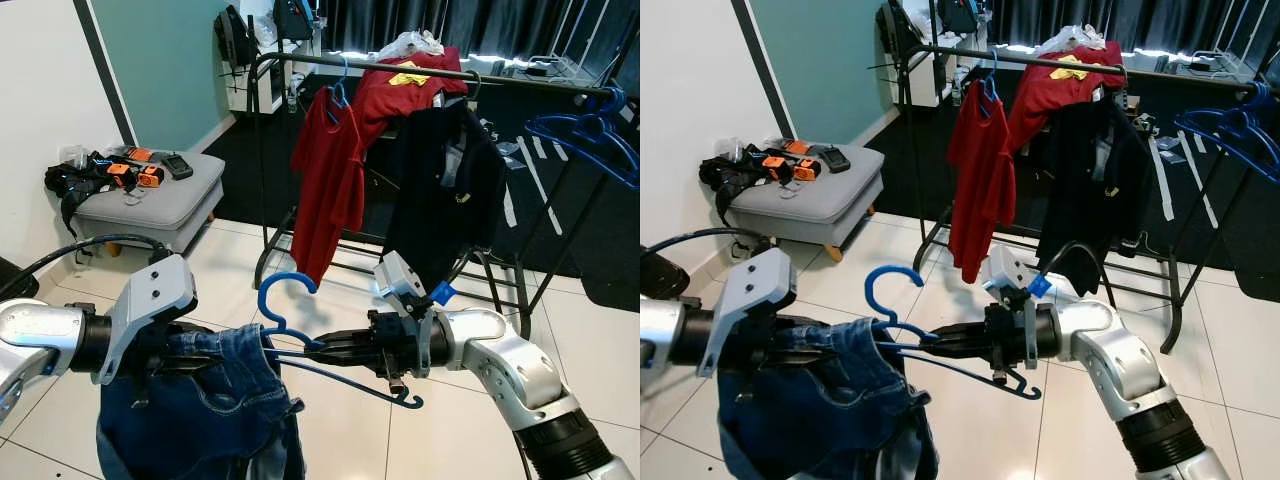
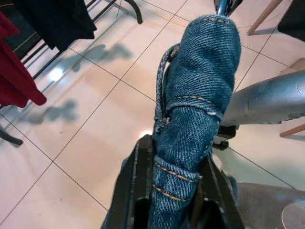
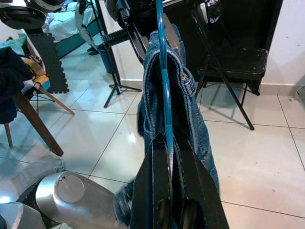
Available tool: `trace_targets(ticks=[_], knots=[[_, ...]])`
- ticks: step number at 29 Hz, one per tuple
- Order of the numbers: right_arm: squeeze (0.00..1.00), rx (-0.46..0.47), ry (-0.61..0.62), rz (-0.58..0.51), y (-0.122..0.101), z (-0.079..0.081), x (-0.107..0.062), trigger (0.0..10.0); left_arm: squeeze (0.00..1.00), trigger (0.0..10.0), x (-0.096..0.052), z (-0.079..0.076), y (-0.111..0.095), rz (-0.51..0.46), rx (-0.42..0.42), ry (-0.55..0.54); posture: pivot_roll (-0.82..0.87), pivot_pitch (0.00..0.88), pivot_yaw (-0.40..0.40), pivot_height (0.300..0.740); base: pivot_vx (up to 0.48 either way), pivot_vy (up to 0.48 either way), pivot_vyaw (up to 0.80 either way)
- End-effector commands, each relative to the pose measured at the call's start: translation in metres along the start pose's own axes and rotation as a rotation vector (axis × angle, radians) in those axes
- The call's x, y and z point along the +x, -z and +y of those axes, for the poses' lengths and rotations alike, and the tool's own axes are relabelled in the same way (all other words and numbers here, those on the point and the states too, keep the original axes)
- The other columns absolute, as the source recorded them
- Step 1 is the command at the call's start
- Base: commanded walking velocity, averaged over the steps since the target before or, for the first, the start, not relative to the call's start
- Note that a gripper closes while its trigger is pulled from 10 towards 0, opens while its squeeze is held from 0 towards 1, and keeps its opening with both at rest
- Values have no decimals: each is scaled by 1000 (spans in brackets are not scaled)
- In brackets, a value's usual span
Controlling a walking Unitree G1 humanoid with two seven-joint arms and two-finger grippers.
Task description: Hang hanger
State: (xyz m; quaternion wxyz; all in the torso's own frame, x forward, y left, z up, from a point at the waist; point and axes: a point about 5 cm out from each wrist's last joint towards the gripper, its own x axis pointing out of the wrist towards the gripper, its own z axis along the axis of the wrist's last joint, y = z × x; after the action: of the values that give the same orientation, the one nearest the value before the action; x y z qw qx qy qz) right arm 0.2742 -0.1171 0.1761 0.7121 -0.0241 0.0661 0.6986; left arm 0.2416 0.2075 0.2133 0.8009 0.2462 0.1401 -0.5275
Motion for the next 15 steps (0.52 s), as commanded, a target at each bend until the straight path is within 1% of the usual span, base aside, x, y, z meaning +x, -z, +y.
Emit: trace_targets(ticks=[1,11,12,13,15], knots=[[0,-85,-16,-69,-22,0,0,10000,0,0,4,-2,4,3,-29,11,-1,0,20,740,0,0,0],[0,-86,-4,-65,-21,-1,1,10000,0,0,5,-1,4,-14,-33,-1,-1,0,21,740,0,0,0],[890,-47,18,-94,-22,-4,1,10000,0,0,4,1,2,-29,-30,-14,1,0,19,740,0,0,0],[1000,-22,30,-116,-23,-6,0,10000,0,0,2,3,1,-45,-28,-29,0,0,19,740,0,0,0],[1000,-10,51,-135,-24,-9,-2,10000,0,0,0,6,-1,-55,-23,-44,-1,0,21,740,0,0,0]])
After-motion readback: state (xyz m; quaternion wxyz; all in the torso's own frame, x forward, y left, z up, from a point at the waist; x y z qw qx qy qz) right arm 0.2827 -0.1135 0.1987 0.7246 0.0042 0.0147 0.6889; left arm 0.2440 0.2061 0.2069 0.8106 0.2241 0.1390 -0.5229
